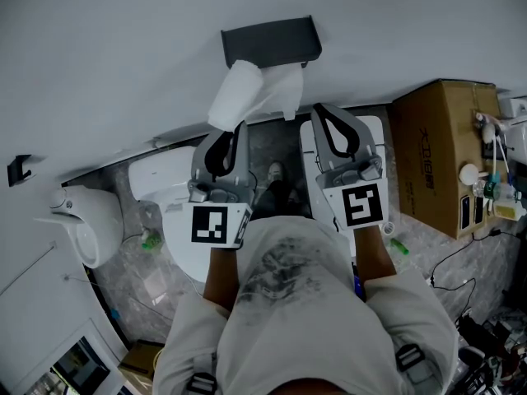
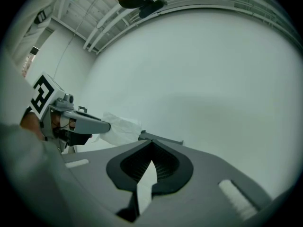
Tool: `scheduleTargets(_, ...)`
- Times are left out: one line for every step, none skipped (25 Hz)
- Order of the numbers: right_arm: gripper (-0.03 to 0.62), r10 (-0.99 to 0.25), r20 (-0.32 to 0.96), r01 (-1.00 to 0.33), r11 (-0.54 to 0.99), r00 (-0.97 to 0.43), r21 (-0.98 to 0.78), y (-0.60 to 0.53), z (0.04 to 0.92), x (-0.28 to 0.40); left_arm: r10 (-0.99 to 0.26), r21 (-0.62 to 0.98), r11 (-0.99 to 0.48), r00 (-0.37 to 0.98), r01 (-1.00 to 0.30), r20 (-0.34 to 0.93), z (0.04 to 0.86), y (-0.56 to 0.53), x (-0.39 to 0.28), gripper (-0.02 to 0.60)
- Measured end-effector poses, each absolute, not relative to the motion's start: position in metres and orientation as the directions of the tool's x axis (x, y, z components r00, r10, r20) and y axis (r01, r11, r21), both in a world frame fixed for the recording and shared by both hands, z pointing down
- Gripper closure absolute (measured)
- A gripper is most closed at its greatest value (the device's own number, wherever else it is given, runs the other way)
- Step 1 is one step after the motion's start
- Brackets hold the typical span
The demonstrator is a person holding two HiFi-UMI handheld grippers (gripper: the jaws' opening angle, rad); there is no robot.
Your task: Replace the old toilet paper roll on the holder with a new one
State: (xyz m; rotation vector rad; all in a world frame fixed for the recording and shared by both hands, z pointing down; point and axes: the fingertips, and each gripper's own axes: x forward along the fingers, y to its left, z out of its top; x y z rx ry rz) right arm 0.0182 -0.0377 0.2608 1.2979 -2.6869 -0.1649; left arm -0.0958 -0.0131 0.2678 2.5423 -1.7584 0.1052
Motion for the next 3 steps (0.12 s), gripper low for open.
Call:
scheduleTargets(0.592, -0.784, 0.089, -0.768, 0.620, -0.614, 0.161, -0.0376, 0.2604, 0.0187, -0.932, 0.001, -0.353, 0.352, -0.936, 0.083, 0.2671, -0.0129, -0.0950, 0.566)
scheduleTargets(0.592, -0.784, 0.088, -0.768, 0.620, -0.615, 0.158, -0.0376, 0.2599, 0.0192, -0.932, 0.000, -0.354, 0.352, -0.935, 0.082, 0.2664, -0.0130, -0.0941, 0.566)
scheduleTargets(0.592, -0.783, 0.086, -0.768, 0.621, -0.616, 0.155, -0.0377, 0.2594, 0.0197, -0.932, -0.001, -0.354, 0.353, -0.935, 0.082, 0.2656, -0.0131, -0.0931, 0.566)
